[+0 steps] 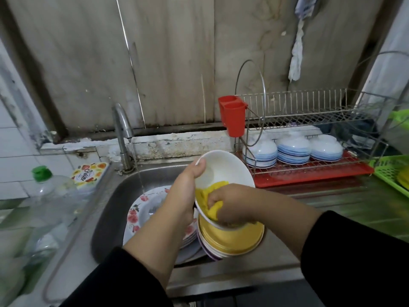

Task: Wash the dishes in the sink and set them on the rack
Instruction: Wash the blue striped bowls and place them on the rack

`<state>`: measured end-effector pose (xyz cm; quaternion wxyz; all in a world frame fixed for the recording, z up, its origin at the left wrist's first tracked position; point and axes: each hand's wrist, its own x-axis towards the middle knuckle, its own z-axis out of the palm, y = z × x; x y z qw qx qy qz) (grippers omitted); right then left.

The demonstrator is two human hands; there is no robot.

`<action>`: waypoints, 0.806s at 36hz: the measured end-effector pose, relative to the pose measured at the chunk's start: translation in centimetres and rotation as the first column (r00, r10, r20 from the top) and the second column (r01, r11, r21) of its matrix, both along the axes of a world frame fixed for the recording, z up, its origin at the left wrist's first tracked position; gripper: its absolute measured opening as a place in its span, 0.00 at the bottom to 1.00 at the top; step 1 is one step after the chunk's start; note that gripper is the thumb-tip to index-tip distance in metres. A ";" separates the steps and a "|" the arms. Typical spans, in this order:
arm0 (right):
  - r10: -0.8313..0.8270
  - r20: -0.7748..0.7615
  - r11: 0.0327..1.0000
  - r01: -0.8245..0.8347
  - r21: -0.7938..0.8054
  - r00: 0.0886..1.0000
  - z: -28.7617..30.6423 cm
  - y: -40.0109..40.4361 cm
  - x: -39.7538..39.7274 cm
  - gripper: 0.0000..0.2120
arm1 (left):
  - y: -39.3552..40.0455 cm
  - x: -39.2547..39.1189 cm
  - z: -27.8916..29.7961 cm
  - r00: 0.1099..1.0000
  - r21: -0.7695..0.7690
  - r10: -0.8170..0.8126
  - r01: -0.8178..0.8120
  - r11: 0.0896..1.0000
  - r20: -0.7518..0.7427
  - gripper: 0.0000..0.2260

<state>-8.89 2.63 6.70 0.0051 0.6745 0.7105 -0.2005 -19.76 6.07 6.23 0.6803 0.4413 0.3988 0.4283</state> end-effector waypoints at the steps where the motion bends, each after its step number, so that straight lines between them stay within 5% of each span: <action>1: 0.024 0.160 0.999 -0.032 0.043 0.987 0.3 0.1 0.1 0.18 | -0.1 0.0 0.0 1.000 0.024 -0.004 0.004 1.000 -0.002 0.16; 3: -0.033 0.300 0.978 -0.031 0.208 0.953 0.3 0.8 0.5 0.17 | -0.3 -0.1 0.1 1.000 0.047 -0.008 0.007 0.999 0.026 0.16; 7: -0.023 -0.121 0.824 0.087 0.560 0.992 0.3 1.4 -0.3 0.11 | -0.1 -1.0 1.1 0.994 -0.002 -0.060 0.060 0.998 0.090 0.20; 9: 0.091 -0.338 0.848 0.106 0.520 0.937 1.4 0.6 -1.5 0.07 | 0.0 -1.4 1.4 0.989 0.008 -0.093 0.093 0.996 0.110 0.21; 11: 0.100 -0.395 0.952 0.028 0.306 0.913 2.2 -0.4 -2.0 0.09 | -0.1 -1.8 1.6 0.989 0.018 -0.082 0.080 0.997 0.126 0.19; 14: 0.060 0.135 0.997 -0.067 0.048 0.989 2.7 -1.1 -1.5 0.16 | -0.4 -1.9 1.3 0.996 0.080 -0.037 0.031 0.996 0.075 0.17; 16: -0.012 0.375 0.979 -0.065 0.194 0.927 2.3 -0.6 -0.8 0.17 | -0.7 -1.8 1.0 0.997 0.110 -0.024 0.016 0.994 0.077 0.17; 19: -0.082 0.052 0.889 0.049 0.455 0.995 1.7 0.4 -1.4 0.15 | -1.1 -1.9 1.1 0.992 0.058 -0.066 0.060 0.997 0.111 0.20; 22: 0.059 -0.355 0.948 0.058 0.312 0.933 2.7 0.0 -2.8 0.14 | -0.8 -2.8 1.2 0.985 -0.004 -0.078 0.080 0.997 0.155 0.22; 25: 0.220 -0.021 0.974 -0.220 -0.053 0.975 3.8 -1.0 -3.0 0.20 | -0.5 -3.7 1.2 0.988 -0.015 -0.014 0.017 1.000 0.154 0.18; 27: 0.319 0.387 0.948 -0.288 -0.136 0.865 4.7 -1.1 -2.2 0.23 | -0.1 -4.3 1.3 0.990 0.022 0.035 -0.038 0.999 0.134 0.18; 29: 0.375 0.593 0.922 -0.353 -0.158 0.713 5.3 -1.1 -1.4 0.30 | 0.4 -4.6 1.7 0.988 0.063 0.063 -0.073 0.995 0.143 0.19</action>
